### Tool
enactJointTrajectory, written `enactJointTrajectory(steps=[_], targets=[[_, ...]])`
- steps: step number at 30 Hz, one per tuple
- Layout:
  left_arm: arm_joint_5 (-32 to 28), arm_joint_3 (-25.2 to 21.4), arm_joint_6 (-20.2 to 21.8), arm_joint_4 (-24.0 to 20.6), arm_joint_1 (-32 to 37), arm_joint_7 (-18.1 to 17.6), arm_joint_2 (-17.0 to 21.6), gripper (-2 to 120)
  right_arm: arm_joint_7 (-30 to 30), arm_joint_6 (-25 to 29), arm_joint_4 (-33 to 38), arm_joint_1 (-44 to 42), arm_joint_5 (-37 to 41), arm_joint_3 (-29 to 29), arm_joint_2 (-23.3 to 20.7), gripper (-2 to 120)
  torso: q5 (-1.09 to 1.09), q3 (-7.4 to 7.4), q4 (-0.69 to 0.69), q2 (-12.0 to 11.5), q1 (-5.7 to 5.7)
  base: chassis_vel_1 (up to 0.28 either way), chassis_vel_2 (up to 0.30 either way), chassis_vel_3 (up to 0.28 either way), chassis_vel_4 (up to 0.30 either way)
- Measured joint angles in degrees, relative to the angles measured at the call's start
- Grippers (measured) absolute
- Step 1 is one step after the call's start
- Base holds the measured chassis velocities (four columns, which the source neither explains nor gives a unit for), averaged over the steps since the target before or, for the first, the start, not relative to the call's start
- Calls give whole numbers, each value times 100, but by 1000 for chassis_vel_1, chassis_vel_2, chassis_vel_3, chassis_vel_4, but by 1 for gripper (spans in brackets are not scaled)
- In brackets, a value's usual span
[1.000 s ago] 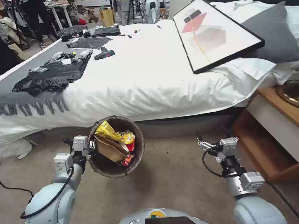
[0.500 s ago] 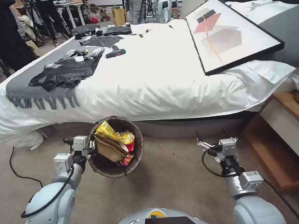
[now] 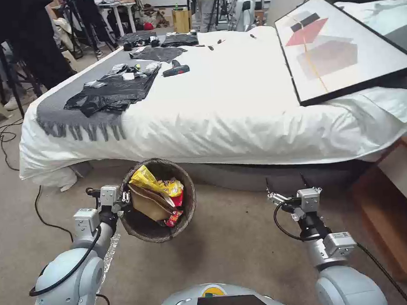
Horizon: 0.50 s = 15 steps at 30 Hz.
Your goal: Pick up the trash bin, then pick up the garbage from the floor and place it into the trash bin.
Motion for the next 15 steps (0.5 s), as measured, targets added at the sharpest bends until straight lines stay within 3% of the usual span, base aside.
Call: enactJointTrajectory(steps=[15], targets=[[8,25,-9,-1,21,2,-20,3,5,-11,-38,23,-1,-17,-1,100,0,0,-1,0,0,64,63,61,64]])
